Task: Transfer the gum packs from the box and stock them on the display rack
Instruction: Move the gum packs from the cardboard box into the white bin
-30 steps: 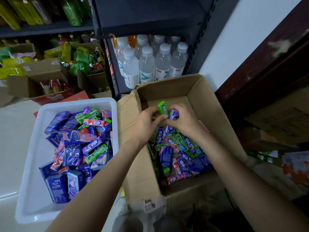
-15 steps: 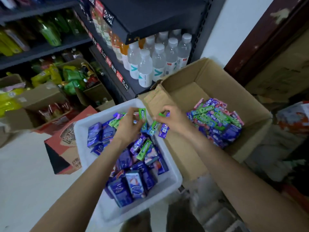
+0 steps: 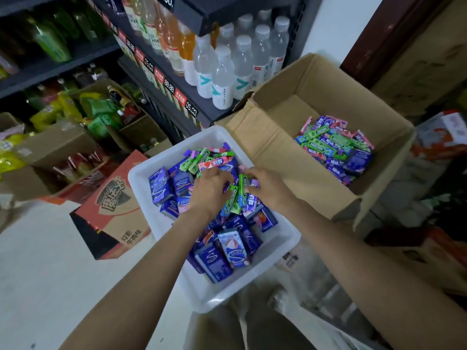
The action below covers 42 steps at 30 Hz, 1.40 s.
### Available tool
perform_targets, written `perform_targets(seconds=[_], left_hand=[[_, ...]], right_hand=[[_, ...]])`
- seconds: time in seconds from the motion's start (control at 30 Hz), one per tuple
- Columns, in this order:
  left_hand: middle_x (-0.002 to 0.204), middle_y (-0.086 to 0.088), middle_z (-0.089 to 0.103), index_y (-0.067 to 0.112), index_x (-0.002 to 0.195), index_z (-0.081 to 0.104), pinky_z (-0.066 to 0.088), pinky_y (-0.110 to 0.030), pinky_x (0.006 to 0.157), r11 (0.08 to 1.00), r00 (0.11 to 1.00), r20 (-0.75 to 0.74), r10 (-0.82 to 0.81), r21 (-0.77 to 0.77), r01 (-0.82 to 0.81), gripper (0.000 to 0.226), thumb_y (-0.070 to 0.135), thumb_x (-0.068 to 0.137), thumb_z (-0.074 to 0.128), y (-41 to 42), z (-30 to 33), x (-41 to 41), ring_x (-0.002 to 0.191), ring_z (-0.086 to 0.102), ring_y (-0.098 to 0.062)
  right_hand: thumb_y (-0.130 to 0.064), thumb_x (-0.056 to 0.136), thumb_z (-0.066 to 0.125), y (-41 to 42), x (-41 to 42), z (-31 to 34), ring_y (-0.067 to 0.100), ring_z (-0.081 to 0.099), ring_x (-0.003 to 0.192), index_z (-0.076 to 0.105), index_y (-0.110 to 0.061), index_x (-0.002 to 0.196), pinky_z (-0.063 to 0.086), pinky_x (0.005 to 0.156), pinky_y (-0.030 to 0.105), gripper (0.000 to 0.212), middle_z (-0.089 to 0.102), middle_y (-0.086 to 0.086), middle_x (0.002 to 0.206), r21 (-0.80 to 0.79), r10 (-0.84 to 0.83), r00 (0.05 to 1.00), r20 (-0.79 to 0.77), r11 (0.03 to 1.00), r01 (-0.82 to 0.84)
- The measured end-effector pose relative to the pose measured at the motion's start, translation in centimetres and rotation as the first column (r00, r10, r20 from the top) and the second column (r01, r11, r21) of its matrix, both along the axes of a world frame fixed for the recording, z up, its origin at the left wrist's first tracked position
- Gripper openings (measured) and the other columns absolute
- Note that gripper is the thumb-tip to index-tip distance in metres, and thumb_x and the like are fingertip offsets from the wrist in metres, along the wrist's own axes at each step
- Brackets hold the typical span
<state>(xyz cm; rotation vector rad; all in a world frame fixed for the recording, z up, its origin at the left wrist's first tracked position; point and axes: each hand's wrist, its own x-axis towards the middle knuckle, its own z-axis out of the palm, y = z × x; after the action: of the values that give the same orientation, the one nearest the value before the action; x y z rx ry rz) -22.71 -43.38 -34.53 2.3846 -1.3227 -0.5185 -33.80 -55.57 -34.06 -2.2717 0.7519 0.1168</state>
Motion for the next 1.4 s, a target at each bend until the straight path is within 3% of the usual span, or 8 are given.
perform_targets(seconds=[0.2,0.37,0.47,0.67,0.83,1.1,1.27,1.4], left_hand=[[0.106,-0.009,0.062,0.011,0.109,0.066,0.047,-0.042,0.086,0.984,0.996,-0.067,0.063,-0.162,-0.073,0.022,0.014,0.087,0.061,-1.0,1.2,-0.7,0.098,0.056,-0.028],[0.096,0.0,0.063,0.011,0.105,0.064,0.041,-0.009,0.065,0.914,0.945,-0.309,0.107,-0.344,-0.216,0.017,0.012,0.091,0.056,-5.2,4.5,-2.0,0.081,0.057,-0.011],[0.106,-0.007,0.061,0.009,0.11,0.063,0.046,-0.022,0.08,0.925,0.96,-0.277,0.037,-0.354,-0.138,0.022,0.011,0.089,0.057,-9.5,5.2,-2.8,0.093,0.057,-0.02],[0.146,-0.008,0.036,0.015,0.138,0.043,0.026,-0.037,0.108,0.986,0.998,-0.018,-0.059,-0.155,0.055,0.073,0.045,0.078,0.071,-16.7,3.5,-1.2,0.135,0.031,-0.028],[0.144,-0.006,0.044,0.018,0.125,0.061,0.014,-0.038,0.114,0.985,0.99,0.04,-0.134,-0.102,0.138,0.111,0.095,0.05,0.033,-17.4,1.3,1.3,0.141,0.023,-0.028],[0.116,-0.004,0.064,0.022,0.108,0.07,0.031,-0.038,0.105,0.929,0.924,0.239,-0.299,-0.147,0.339,0.076,0.08,0.079,0.03,-16.8,-1.2,4.3,0.12,0.05,-0.03],[0.111,-0.004,0.065,0.021,0.108,0.068,0.033,-0.04,0.103,0.918,0.877,0.34,-0.339,-0.083,0.387,0.079,0.08,0.081,0.024,-17.2,-1.2,4.9,0.116,0.053,-0.029],[0.121,-0.006,0.06,0.02,0.111,0.065,0.032,-0.053,0.108,0.938,0.89,0.34,-0.304,-0.058,0.343,0.083,0.082,0.078,0.023,-16.9,-1.6,4.8,0.127,0.046,-0.029]], right_hand=[[-0.005,0.088,0.058,-0.7,-2.1,1.8,0.027,0.057,0.107,0.062,-0.002,0.116,0.037,0.086,0.022,0.028,0.062,0.014,0.114,-0.106,-0.047,0.986,0.158,0.992,0.064],[0.003,0.086,0.053,-4.2,-4.3,5.3,0.012,0.06,0.093,0.066,-0.005,0.108,0.044,0.082,0.015,0.027,0.066,0.006,0.107,-0.029,-0.286,0.873,0.396,0.946,0.323],[0.004,0.084,0.053,-8.0,-5.7,6.0,0.013,0.062,0.09,0.067,-0.005,0.104,0.049,0.083,0.024,0.026,0.069,0.007,0.102,-0.064,-0.382,0.817,0.432,0.891,0.45],[-0.011,0.091,0.057,-15.3,-6.7,4.2,0.018,0.05,0.12,0.054,-0.011,0.127,0.038,0.101,0.03,0.037,0.056,0.006,0.128,-0.059,-0.349,0.925,0.151,0.931,0.361],[-0.022,0.088,0.064,-18.4,-4.4,0.8,0.022,0.031,0.137,0.036,-0.015,0.143,0.026,0.107,0.028,0.062,0.035,0.007,0.148,0.009,-0.158,0.985,-0.065,0.987,0.159],[-0.034,0.088,0.06,-19.2,-1.0,-4.0,0.025,0.021,0.14,0.025,-0.023,0.147,0.021,0.111,0.034,0.069,0.027,0.007,0.151,-0.101,0.139,0.947,-0.29,0.98,-0.174],[-0.047,0.085,0.058,-19.5,0.0,-5.2,0.025,0.025,0.138,0.024,-0.028,0.146,0.01,0.117,0.043,0.072,0.032,0.006,0.145,-0.245,0.094,0.904,-0.418,0.946,-0.211],[-0.045,0.082,0.061,-19.5,0.6,-5.0,0.027,0.032,0.131,0.031,-0.023,0.139,0.022,0.109,0.039,0.068,0.038,0.008,0.139,-0.312,0.069,0.896,-0.439,0.923,-0.224]])
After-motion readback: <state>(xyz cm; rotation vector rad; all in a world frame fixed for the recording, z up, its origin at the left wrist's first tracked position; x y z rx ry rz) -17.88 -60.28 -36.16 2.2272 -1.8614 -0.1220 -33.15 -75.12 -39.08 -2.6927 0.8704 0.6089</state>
